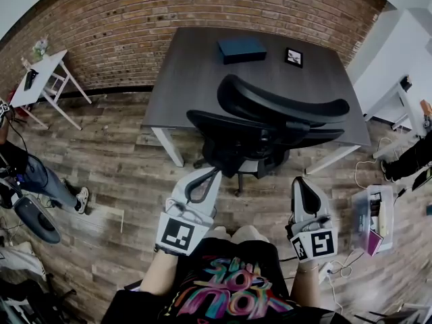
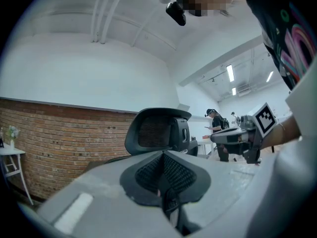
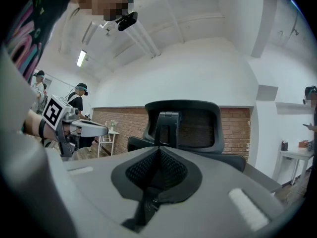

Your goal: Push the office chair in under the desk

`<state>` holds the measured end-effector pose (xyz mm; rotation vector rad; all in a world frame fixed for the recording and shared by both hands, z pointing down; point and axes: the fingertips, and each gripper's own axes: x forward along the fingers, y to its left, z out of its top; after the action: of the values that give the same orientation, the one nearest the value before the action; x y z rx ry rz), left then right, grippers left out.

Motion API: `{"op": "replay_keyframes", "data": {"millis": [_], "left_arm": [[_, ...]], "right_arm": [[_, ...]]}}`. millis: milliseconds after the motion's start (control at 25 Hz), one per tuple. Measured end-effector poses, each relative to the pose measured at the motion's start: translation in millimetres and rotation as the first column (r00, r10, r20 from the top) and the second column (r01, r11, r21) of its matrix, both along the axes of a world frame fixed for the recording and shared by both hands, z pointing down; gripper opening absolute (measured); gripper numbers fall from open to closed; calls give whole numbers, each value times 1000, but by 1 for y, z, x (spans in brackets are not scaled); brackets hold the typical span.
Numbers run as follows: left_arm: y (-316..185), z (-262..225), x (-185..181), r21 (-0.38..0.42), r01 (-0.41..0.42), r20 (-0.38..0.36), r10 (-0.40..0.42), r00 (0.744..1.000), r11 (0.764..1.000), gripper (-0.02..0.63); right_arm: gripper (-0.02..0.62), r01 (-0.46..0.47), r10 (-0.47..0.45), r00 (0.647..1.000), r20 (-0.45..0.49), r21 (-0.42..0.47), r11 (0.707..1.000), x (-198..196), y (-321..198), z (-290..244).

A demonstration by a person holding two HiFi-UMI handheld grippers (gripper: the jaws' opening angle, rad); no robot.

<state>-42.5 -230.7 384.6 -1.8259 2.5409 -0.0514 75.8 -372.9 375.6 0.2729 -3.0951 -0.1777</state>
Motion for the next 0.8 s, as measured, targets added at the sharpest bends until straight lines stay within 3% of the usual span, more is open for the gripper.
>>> {"op": "replay_keyframes", "data": {"millis": [800], "left_arm": [[-1,1,5,6,-12,-9,12,1000,1000,2]], "right_arm": [[0,10,-10,1000,-8,-2,1000,9,9,1]]}}
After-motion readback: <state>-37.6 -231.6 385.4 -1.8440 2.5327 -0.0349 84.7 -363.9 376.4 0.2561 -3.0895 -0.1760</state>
